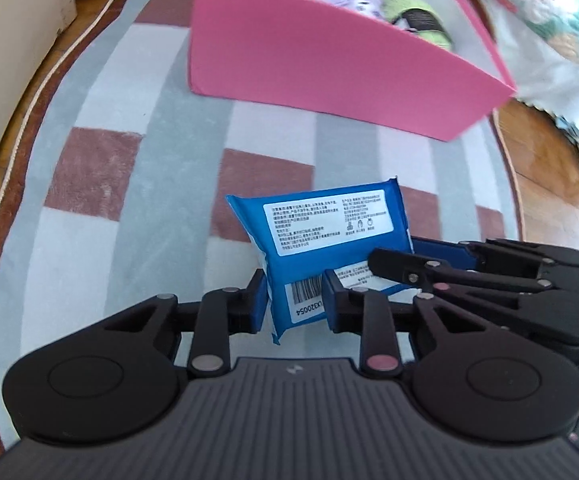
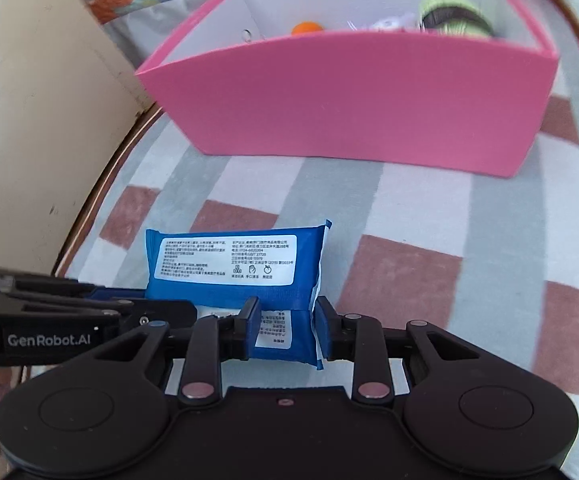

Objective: Organize objects
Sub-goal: 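Lift the wipes pack with the left gripper and carry it over the box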

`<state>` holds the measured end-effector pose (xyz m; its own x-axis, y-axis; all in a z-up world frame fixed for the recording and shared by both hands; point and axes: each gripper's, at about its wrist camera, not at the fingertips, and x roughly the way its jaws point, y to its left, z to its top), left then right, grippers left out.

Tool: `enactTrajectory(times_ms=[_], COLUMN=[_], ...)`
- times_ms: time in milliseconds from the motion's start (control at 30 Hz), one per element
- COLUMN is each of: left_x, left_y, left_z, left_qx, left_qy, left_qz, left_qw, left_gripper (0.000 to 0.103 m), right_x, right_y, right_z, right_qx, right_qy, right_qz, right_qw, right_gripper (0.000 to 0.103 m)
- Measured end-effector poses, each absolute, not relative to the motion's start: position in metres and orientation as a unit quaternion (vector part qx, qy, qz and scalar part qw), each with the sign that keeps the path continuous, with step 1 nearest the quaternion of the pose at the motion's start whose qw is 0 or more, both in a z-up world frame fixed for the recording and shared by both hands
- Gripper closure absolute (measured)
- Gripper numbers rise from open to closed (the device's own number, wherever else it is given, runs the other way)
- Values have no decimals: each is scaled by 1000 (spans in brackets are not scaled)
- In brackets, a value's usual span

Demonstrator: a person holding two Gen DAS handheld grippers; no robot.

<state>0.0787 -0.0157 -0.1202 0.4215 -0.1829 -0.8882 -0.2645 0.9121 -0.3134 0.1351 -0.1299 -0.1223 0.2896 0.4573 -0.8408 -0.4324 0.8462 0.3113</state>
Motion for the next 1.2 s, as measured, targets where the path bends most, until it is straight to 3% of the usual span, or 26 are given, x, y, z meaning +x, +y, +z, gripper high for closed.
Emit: enactTrajectory(times_ms=[333,767,1200], left_x=[50,24,87], left_y=[-21,-44,-34], left_z=[-58,46,112], left_qx=[-215,-121,-100], left_qy=[504,464,427], left_qz=[-26,-51,-63], left_qw=[836,876,897], left_gripper=[76,75,74], right_x=[93,58,102], right_y=[-159,-167,-170], right_z=[-65,32,103], right_qx=[47,21,16], right_qy=[527,471,413], right_qz=[266,285,299], right_qw=[806,835,860], right_gripper=[63,59,53])
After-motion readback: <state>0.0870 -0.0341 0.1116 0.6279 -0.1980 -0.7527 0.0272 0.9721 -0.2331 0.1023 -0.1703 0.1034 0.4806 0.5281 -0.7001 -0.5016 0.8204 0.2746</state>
